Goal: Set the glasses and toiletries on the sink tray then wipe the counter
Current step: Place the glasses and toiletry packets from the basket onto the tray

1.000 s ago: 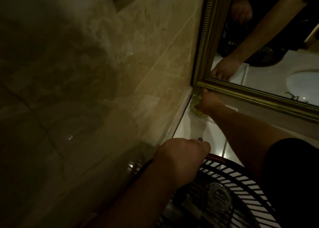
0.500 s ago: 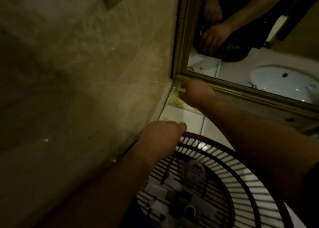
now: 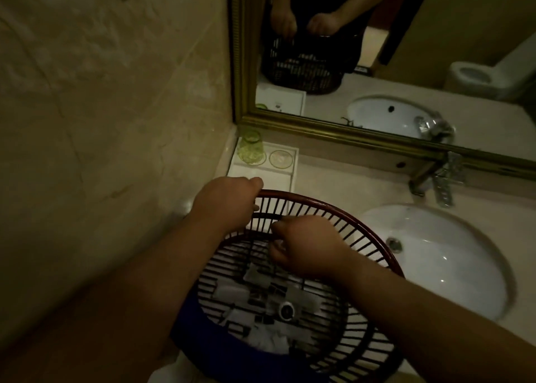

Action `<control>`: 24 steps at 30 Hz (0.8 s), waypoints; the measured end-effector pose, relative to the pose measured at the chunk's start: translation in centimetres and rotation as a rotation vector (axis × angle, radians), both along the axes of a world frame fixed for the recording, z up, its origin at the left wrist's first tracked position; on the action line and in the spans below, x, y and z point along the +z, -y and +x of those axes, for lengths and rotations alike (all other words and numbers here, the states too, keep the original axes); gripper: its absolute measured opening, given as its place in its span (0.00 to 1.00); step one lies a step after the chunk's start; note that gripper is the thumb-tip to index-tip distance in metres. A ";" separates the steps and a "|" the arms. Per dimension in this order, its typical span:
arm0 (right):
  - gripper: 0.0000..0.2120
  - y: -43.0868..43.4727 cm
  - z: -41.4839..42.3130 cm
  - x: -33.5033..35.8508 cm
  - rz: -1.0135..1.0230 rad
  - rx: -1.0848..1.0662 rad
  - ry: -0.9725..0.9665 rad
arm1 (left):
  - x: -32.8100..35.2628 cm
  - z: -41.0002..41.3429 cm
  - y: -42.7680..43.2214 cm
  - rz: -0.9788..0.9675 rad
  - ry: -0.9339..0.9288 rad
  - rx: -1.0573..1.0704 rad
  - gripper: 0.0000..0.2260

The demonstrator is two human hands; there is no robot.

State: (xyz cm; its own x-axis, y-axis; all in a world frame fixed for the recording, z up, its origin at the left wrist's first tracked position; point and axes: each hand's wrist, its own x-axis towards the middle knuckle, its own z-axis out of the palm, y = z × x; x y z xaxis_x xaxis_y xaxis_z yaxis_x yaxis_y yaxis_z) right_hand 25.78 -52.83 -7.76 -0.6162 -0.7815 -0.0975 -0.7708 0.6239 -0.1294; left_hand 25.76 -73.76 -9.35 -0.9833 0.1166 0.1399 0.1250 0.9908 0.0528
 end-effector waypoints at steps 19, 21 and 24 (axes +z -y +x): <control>0.33 0.2 0.7 -2.6 0.100 -0.095 0.192 | -0.3 -0.2 0.3 -0.040 0.000 0.000 0.14; 0.31 0.1 0.8 0.5 0.035 -0.073 0.178 | -0.3 -0.2 0.2 -0.033 0.008 0.000 0.14; 0.32 0.3 0.7 5.3 -0.053 -0.074 0.152 | -0.1 -0.3 0.3 -0.004 0.035 0.013 0.13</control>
